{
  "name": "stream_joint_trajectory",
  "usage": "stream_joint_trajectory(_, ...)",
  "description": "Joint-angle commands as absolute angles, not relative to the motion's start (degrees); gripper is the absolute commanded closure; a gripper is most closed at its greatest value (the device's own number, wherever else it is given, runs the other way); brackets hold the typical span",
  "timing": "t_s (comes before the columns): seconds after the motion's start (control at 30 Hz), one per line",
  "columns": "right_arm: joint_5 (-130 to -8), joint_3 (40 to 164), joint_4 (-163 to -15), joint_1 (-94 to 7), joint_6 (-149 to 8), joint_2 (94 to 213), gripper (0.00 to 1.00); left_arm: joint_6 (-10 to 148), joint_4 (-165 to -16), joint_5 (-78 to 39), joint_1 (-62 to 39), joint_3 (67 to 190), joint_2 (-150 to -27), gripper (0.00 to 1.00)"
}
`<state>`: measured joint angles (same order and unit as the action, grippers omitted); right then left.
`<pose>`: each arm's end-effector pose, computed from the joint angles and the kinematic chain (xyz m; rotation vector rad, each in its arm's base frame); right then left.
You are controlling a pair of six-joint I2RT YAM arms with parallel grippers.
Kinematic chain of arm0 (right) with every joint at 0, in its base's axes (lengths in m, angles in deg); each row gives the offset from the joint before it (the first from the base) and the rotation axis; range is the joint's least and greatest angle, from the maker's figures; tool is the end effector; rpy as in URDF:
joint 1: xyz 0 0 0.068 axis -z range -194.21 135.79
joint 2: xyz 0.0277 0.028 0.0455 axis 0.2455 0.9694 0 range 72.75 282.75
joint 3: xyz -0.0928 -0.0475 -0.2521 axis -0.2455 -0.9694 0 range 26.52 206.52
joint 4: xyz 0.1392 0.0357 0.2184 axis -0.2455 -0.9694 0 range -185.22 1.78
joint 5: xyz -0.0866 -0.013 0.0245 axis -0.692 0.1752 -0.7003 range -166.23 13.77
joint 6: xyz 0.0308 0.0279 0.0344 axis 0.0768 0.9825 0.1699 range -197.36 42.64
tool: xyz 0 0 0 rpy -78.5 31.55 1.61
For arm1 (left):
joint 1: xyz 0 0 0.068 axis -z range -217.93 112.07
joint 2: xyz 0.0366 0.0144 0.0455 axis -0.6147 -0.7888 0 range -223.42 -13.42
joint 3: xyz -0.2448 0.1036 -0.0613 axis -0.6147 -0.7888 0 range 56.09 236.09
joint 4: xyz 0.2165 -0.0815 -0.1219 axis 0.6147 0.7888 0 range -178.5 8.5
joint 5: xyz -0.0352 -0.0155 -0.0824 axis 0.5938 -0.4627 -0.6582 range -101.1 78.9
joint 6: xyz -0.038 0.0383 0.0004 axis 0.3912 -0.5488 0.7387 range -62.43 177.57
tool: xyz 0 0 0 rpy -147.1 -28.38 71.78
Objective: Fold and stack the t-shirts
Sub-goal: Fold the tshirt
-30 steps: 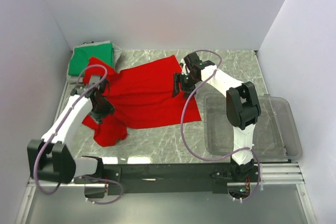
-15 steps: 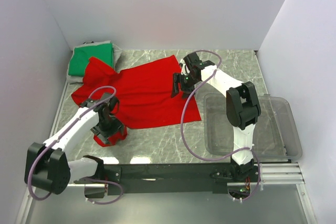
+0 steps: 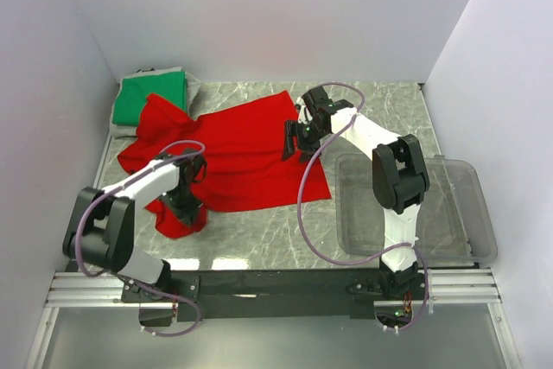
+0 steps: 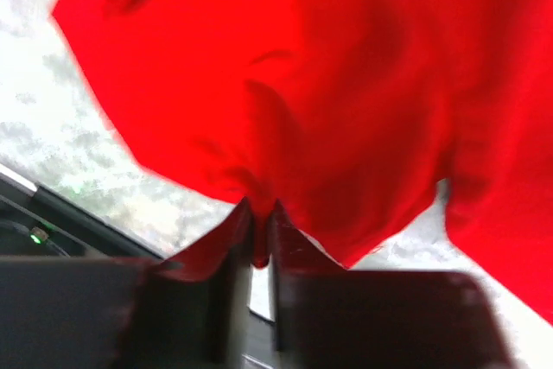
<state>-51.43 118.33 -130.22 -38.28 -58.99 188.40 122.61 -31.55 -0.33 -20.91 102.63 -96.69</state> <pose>0.3829 0.1875 0.2102 -0.2707 2.7894 0.7907 0.2069 -0.0563 0.1685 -1.2341 2.7934 0.2814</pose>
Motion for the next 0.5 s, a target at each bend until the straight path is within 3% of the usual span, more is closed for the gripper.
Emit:
stream_joint_trajectory(0.0, -52.32, 118.80, -130.76, -37.85, -59.96, 187.18, 0.30, 117.97, -33.48, 3.40, -21.05, 108.36, -99.28, 0.94)
stream_joint_trajectory(0.03, -52.50, 118.80, -131.03, -37.76, -60.04, 187.09, 0.30, 117.08, -33.48, 3.75, -21.05, 109.60, -99.99, 1.00)
stream_joint_trajectory(0.3, -53.81, 119.59, -132.70, -37.68, -60.66, 187.09, 0.30, 103.91, -29.80, 7.62, -21.05, 130.92, -116.59, 1.00)
stream_joint_trajectory(0.47, -53.82, 119.51, -133.66, -37.76, -60.84, 187.18, 0.30, 100.99, -25.23, 11.14, -21.05, 141.42, -123.10, 0.74)
